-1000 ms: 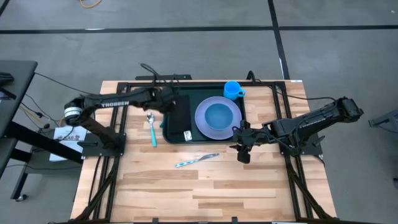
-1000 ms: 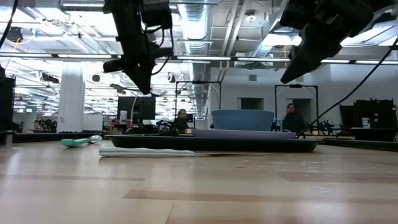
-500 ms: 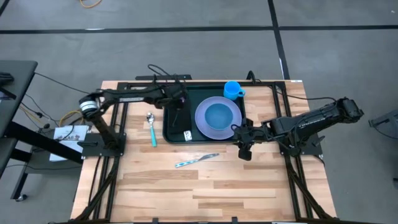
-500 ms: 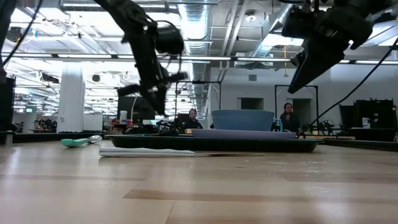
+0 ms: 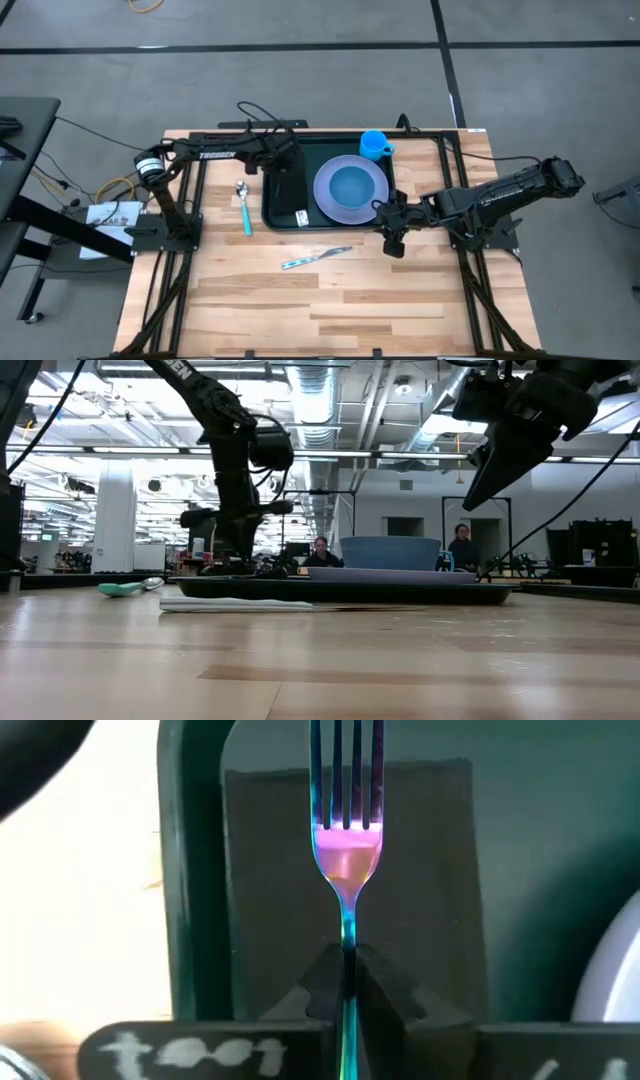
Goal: Set up tray
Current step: Put the blue fork to the left of the black napkin
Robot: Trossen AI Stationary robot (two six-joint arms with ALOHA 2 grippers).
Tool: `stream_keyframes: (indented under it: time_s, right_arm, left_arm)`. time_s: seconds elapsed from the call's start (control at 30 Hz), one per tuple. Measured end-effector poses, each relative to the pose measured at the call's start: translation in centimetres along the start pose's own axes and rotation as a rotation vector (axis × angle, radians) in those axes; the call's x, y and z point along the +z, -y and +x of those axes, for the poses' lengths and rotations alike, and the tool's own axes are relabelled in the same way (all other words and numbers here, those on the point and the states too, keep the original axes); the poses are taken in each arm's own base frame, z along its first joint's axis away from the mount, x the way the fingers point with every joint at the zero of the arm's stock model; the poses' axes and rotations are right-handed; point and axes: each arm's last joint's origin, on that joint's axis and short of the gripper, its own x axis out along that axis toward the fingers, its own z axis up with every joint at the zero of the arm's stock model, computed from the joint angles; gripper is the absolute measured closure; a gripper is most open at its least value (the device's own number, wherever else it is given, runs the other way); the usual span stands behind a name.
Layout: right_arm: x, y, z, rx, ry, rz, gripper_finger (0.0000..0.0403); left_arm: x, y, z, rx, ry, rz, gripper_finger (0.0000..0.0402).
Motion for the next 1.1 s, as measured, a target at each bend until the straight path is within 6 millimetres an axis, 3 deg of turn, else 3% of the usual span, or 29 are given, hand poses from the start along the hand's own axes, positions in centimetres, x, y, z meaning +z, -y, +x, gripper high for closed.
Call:
stream_keyframes:
  time_s: [1.1]
  right_arm:
    - [0.0, 0.0, 0.0, 0.001, 0.001, -0.003, 0.0270]
  left_arm:
    - [-1.7, -0.3, 0.8, 0.050, 0.064, 0.005, 0.0397]
